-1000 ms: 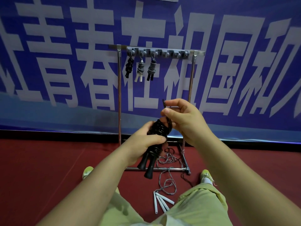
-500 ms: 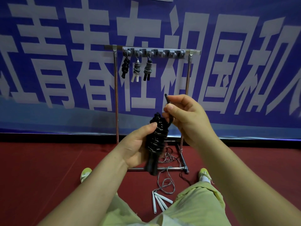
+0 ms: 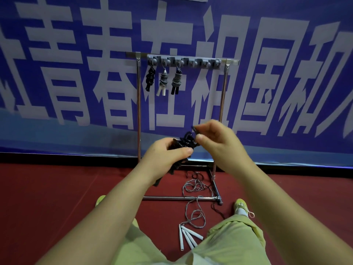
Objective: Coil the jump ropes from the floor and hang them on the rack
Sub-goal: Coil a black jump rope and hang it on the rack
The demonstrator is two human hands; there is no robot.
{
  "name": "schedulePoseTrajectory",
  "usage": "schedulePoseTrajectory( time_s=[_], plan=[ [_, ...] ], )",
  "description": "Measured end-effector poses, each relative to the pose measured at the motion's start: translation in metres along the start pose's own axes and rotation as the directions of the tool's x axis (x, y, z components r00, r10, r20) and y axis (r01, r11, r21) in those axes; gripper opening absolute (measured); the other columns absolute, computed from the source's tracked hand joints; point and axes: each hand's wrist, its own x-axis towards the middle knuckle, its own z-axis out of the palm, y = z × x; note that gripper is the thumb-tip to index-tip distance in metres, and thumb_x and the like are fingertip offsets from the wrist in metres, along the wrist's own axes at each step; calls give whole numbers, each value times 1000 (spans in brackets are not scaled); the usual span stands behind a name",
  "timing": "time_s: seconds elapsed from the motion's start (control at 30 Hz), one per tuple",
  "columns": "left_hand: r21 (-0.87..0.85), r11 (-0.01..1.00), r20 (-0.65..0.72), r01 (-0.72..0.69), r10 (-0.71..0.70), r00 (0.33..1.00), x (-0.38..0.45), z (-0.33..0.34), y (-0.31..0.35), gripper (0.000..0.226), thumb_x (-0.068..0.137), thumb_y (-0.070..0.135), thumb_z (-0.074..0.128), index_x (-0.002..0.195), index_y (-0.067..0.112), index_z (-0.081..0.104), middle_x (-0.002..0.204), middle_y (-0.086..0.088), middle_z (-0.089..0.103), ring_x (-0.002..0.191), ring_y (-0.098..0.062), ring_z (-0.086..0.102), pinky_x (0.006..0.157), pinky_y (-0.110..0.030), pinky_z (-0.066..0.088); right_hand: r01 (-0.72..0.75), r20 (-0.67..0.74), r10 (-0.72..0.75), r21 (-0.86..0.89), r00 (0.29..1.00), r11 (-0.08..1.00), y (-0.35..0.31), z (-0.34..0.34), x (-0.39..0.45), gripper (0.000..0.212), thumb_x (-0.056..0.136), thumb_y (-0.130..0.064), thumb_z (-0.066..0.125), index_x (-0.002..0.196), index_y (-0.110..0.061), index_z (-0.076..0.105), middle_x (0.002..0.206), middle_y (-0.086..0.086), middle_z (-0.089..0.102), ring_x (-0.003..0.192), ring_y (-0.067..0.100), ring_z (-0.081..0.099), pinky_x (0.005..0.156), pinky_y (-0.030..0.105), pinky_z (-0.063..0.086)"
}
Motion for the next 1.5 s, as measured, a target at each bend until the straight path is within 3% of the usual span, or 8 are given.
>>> schedulePoseTrajectory(
  time_s=[0.1,0.23,0.63,0.77,0.9,1.17,1.37,1.5],
  plan=[
    [263,964,-40,-29,41,998,2,-2,-2,19,80,35,72,95,28,64,84,6,68,76,-10,63,59,-22,47,-31,45,37,-121,998,992,6,1,0,16,95,-18,58,97,-33,59,100,-14,67,98,6,64,90,33,51],
    [415,906,-99,-85,139,985,-2,-2,1,31,75,41,74,101,30,61,88,12,62,81,-4,58,68,-26,48,-58,34,59,-5,998,998,8,-2,0,17,93,-14,60,94,-31,62,98,-15,69,95,-3,65,84,19,50],
    [376,886,-51,-270,311,949,-14,0,19,24,77,29,72,98,31,59,85,12,61,81,4,56,63,-11,47,-14,125,16,-22,992,1000,-9,-24,3,25,85,-5,67,80,-29,66,76,-14,70,82,1,68,81,23,53],
    [373,878,-17,-299,329,944,-14,1,21,36,78,29,72,106,34,50,103,18,50,93,4,53,71,-11,40,23,147,-19,-21,989,1000,-11,-28,4,23,85,-5,66,84,-29,67,82,-9,71,85,4,69,82,23,54],
    [299,905,-16,-303,322,947,-15,2,25,48,79,28,71,108,42,36,104,19,44,86,1,56,64,-10,43,34,140,-44,67,989,997,-13,-29,6,24,87,-1,62,90,-24,69,84,-7,74,89,9,71,84,24,55],
    [241,912,-12,-332,345,939,-14,1,23,42,85,27,67,120,42,48,118,16,49,111,-9,54,93,-29,48,14,122,-26,103,992,995,-15,-23,7,23,95,-7,52,95,-25,66,83,-7,71,89,12,68,90,33,54],
    [54,941,-18,-333,335,942,-12,-8,27,39,81,24,68,108,48,52,117,5,59,92,-12,68,75,-28,58,14,82,-29,174,996,985,-26,-18,17,20,93,-6,56,87,-21,68,78,0,71,82,15,69,84,34,56],
    [66,951,2,-301,301,954,-11,-11,21,43,84,19,70,109,49,52,120,1,60,98,-16,67,84,-36,57,-25,179,17,41,984,999,-26,-20,19,17,92,-8,59,84,-20,68,78,1,70,80,18,67,78,30,55]
  ],
)
